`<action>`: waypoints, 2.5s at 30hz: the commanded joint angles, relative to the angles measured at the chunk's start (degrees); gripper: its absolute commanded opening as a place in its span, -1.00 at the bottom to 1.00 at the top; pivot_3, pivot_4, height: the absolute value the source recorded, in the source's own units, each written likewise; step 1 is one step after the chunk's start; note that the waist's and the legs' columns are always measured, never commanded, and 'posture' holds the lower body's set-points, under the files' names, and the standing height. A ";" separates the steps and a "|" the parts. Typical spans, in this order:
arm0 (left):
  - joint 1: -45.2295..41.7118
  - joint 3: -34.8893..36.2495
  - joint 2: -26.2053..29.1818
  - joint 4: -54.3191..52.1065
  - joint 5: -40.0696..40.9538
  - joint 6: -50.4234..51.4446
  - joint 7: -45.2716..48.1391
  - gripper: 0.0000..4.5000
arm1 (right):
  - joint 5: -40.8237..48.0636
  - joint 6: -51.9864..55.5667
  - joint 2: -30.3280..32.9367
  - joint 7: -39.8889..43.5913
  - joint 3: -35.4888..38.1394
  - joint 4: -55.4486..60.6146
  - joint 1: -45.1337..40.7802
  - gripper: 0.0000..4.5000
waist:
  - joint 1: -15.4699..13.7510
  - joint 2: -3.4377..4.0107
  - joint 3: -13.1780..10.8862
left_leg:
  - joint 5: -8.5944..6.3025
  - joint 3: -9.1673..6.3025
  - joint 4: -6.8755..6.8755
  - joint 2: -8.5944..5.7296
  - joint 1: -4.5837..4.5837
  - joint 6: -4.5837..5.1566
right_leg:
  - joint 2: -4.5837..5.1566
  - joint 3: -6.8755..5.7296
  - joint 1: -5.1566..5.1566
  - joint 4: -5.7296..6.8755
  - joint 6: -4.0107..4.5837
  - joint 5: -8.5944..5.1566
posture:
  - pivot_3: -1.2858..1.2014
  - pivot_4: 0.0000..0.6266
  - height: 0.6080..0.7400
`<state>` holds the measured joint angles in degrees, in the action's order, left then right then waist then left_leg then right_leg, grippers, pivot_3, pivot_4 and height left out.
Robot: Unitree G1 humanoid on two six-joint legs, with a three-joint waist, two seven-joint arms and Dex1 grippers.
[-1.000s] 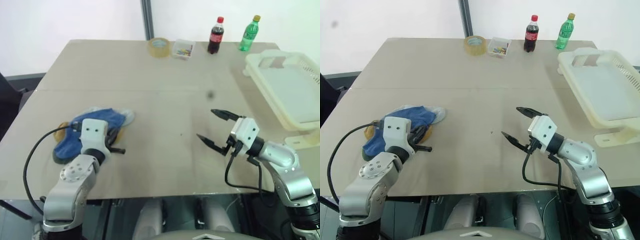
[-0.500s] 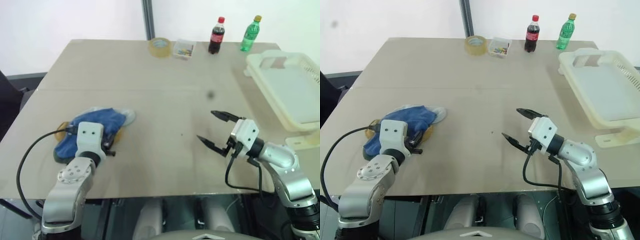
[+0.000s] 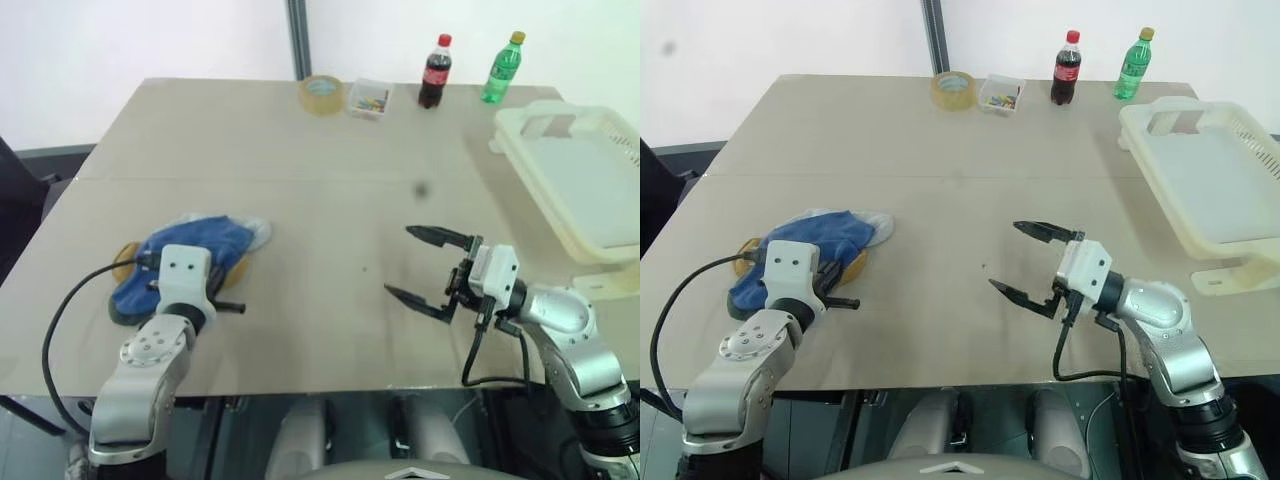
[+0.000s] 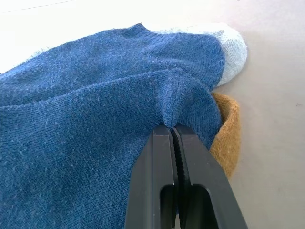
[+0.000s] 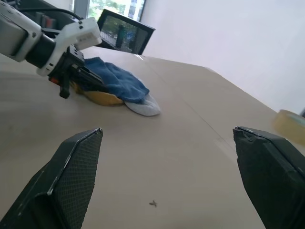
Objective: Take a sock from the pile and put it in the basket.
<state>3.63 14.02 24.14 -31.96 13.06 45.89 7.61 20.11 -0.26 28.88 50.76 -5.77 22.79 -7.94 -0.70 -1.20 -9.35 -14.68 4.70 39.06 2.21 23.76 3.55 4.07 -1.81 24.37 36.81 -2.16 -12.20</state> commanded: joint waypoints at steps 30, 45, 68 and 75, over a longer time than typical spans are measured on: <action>-2.31 -0.13 -0.79 -0.19 -0.19 -0.45 1.91 -0.99 | 8.87 5.16 -0.79 7.25 -2.13 2.05 -6.74 1.00 | -0.07 0.00 0.00 | -0.01 -0.05 0.00 0.00 0.03 0.00 | 0.09 -0.04 0.00 -0.02 0.02 0.01 | 0.03 -0.52 1.00; -4.07 -0.38 -0.05 1.00 -1.18 -1.16 2.50 -0.99 | 11.14 8.20 -1.54 12.76 -3.04 -4.65 -12.96 1.00 | -0.09 0.01 -0.01 | 0.00 -0.06 0.00 -0.01 0.05 0.00 | 0.09 -0.07 0.00 -0.02 0.03 0.01 | 0.03 -0.52 1.00; -9.08 -6.70 -2.37 -2.91 9.92 2.71 10.93 -0.99 | 9.76 7.73 1.57 10.92 0.90 -4.43 -11.06 1.00 | -0.14 0.02 -0.02 | -0.01 -0.07 -0.03 -0.04 0.08 0.00 | 0.39 -0.10 0.01 -0.05 0.03 0.01 | 0.03 -0.52 1.00; -22.04 -16.35 -9.94 7.11 13.70 7.84 12.73 -0.99 | 10.03 9.29 4.33 8.25 4.79 -3.01 -7.20 1.00 | -0.33 0.00 -0.03 | 0.00 -0.12 0.04 -0.11 0.07 0.03 | 0.07 -0.15 -0.10 -0.06 0.00 0.01 | 0.03 -0.52 1.00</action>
<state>-15.69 0.13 15.77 -26.66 25.33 53.66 19.21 29.54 8.68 32.41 60.05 -3.63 17.88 -15.49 -1.03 -1.20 -9.38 -14.68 4.57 39.10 2.11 23.82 3.58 4.10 -1.95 24.26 36.74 -2.16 -12.19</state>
